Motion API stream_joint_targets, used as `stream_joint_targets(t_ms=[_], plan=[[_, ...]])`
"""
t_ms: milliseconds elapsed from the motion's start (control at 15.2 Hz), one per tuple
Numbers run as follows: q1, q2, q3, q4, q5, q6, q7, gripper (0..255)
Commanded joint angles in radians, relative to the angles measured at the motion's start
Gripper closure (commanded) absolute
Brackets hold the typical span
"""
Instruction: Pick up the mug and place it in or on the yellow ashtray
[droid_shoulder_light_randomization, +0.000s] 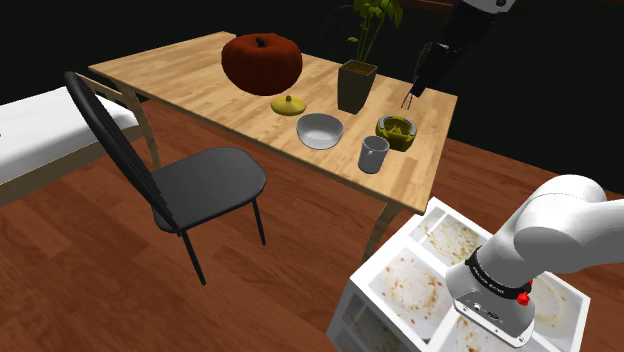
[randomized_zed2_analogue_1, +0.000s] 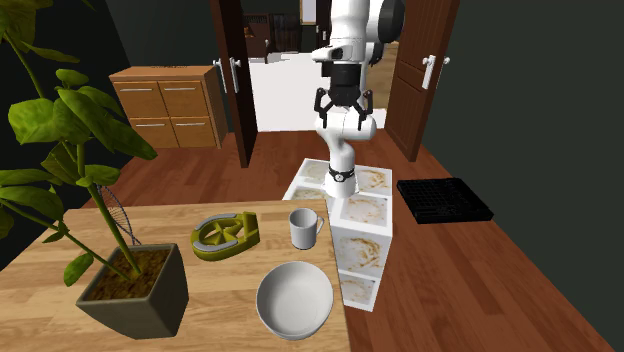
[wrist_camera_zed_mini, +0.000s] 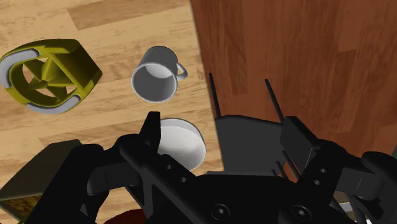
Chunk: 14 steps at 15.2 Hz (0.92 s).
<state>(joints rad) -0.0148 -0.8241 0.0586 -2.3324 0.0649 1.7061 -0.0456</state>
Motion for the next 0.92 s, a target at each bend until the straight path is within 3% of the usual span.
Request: stream_joint_targets(t_ms=[0, 858], plan=[[0.000, 0.000, 0.000, 0.000, 0.000, 0.000, 0.000, 0], [-0.036, 0.287, -0.136, -0.137, -0.037, 0.329, -0.176, 0]])
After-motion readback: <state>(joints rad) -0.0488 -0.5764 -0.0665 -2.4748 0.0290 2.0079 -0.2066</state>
